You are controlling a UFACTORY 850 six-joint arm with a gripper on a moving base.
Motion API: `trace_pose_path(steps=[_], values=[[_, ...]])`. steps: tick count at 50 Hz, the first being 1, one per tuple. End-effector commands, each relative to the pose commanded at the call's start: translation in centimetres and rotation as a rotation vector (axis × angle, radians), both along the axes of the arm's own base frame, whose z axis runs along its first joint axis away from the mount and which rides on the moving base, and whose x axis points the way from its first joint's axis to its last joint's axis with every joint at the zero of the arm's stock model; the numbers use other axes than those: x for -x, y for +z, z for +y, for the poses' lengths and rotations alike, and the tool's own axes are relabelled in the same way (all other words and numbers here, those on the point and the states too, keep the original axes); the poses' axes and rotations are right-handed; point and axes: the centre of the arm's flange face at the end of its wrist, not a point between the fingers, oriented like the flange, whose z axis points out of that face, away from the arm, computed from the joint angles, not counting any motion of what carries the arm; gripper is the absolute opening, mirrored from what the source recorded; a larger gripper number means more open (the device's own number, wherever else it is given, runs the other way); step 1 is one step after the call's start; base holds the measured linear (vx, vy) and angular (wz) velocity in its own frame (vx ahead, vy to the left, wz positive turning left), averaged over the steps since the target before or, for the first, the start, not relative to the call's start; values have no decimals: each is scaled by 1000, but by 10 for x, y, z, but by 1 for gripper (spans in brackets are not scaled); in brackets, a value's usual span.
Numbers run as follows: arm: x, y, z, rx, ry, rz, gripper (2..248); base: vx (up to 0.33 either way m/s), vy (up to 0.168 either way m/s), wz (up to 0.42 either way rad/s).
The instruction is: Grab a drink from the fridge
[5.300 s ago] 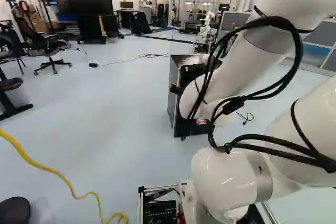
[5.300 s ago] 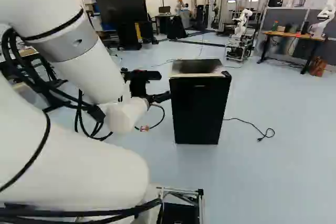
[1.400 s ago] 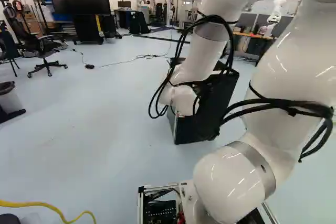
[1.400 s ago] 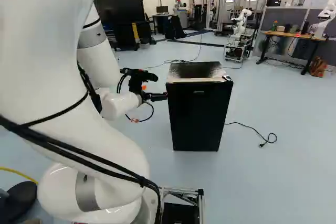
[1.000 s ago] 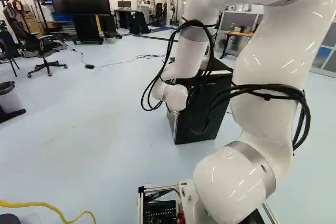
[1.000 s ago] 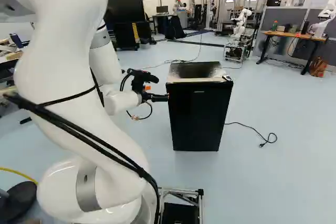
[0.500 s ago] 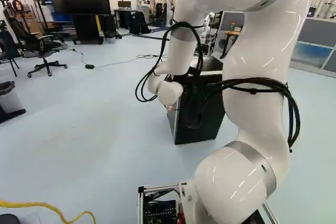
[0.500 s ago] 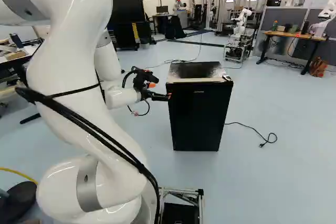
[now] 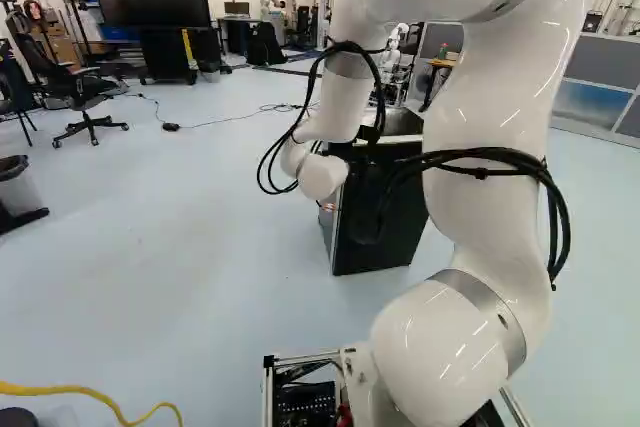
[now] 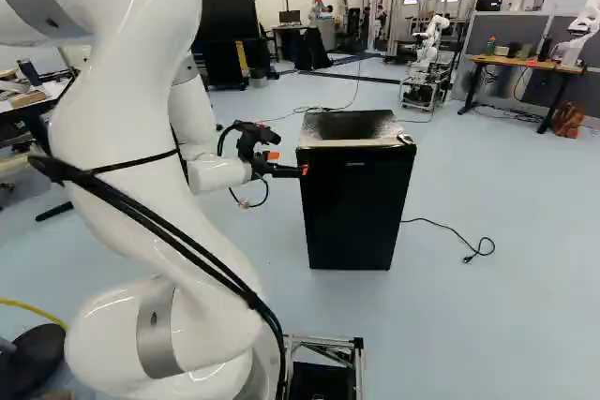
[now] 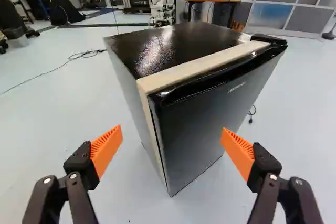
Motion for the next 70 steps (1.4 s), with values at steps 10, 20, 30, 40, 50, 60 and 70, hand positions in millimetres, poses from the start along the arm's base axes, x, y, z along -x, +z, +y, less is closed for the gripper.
trace_pose_path(steps=[10,20,30,40,50,60,70], values=[[-1,0,1,10,5,5,247,0,0,0],[-6,-1,5,6,-1,3,247,0,0,0],[-14,-2,7,-1,-23,-1,247,0,0,0],[-18,-3,6,-9,-58,-3,247,0,0,0],[-23,-4,4,-18,-96,-4,247,0,0,0],[-28,-5,3,-27,-135,-6,247,0,0,0],[-34,-6,2,-36,-167,-9,247,0,0,0]])
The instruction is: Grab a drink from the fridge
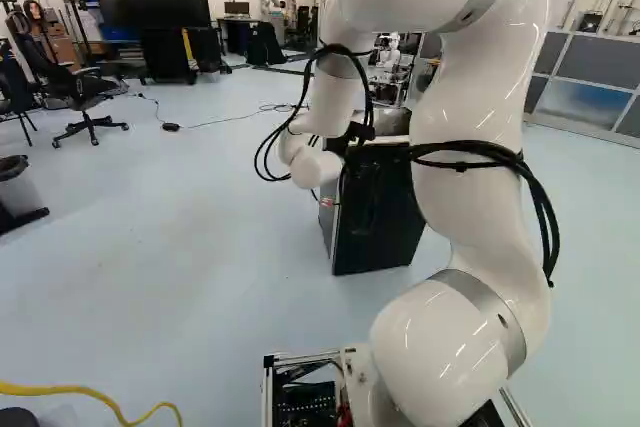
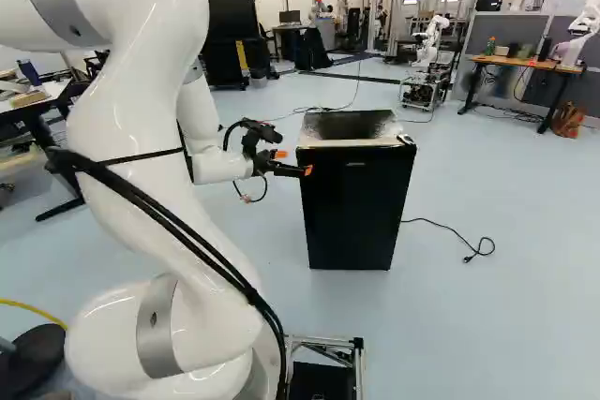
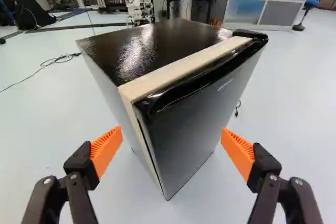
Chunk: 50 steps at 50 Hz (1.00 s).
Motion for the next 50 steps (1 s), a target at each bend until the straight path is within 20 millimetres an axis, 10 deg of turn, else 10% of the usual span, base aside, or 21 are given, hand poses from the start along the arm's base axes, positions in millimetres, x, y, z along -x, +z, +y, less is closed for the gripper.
trace_pose_path(steps=[50], values=[[-27,-2,-6,-8,-35,-20,247,0,0,0]])
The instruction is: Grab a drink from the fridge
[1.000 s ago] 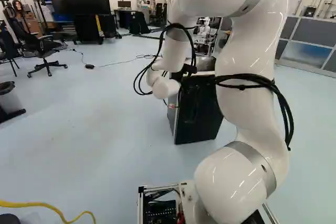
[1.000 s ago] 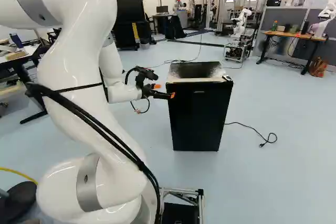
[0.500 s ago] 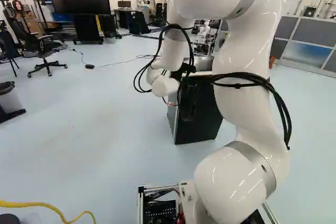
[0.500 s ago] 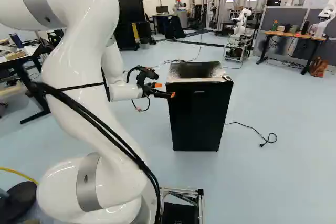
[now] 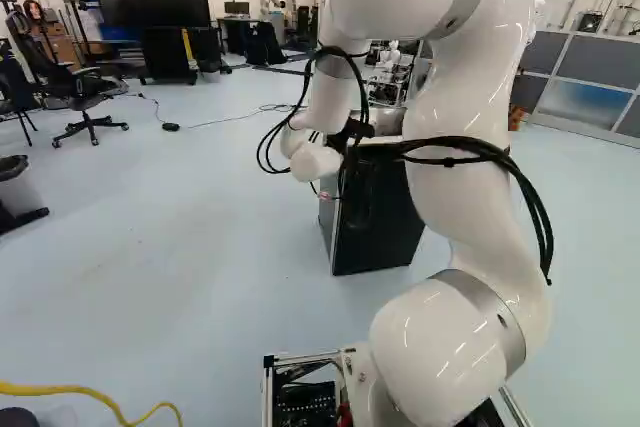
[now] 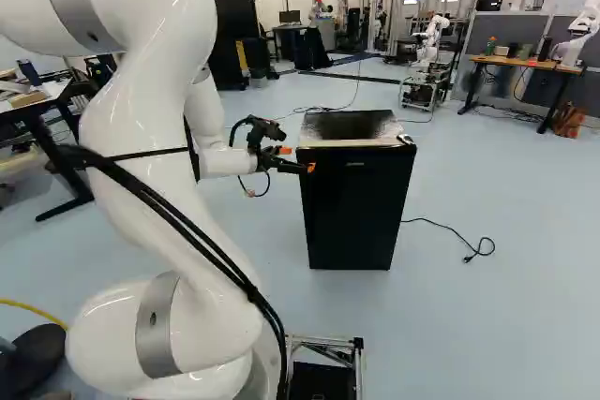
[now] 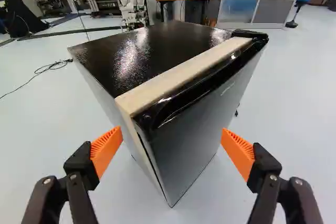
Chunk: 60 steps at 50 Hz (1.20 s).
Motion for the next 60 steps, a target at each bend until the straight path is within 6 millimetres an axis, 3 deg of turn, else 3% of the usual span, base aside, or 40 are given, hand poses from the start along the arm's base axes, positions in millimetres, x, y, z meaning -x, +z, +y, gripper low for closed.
trace_pose_path(steps=[44,60], values=[[-5,0,-19,-1,-41,-2,247,0,0,0],[17,1,-25,4,-43,16,247,0,0,0]])
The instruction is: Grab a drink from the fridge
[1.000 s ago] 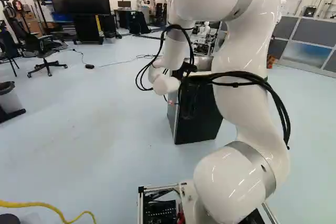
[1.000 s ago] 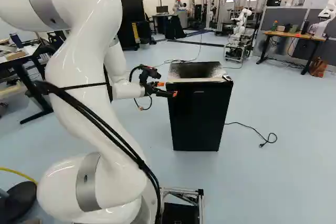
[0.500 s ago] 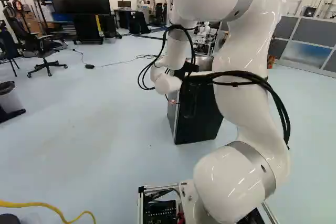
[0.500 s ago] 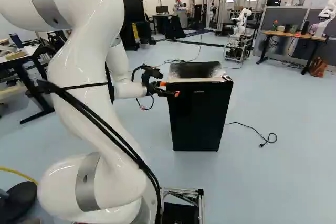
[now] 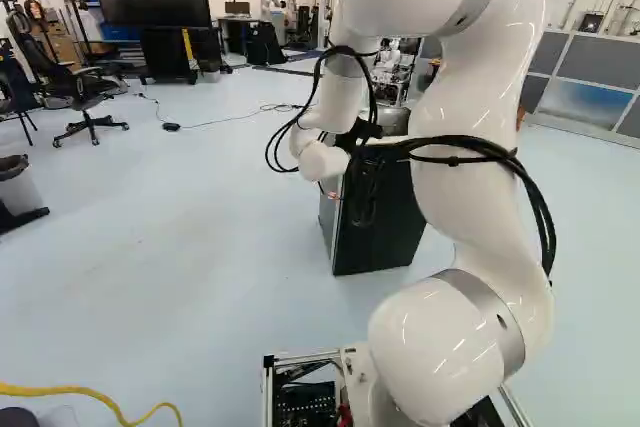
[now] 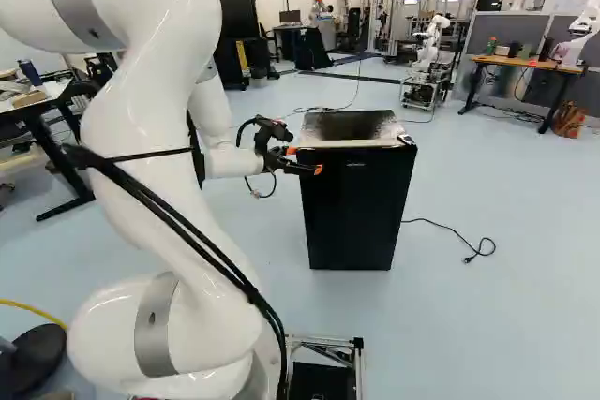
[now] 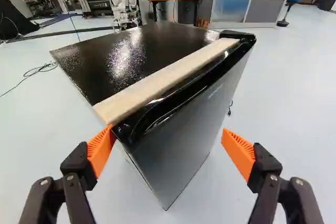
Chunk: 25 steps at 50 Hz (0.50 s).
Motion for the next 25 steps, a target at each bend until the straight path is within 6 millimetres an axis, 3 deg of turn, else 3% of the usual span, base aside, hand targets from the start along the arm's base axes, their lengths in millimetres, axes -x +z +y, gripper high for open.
trace_pose_path(steps=[25], values=[[49,3,-13,9,-1,36,247,-1,-1,-3]])
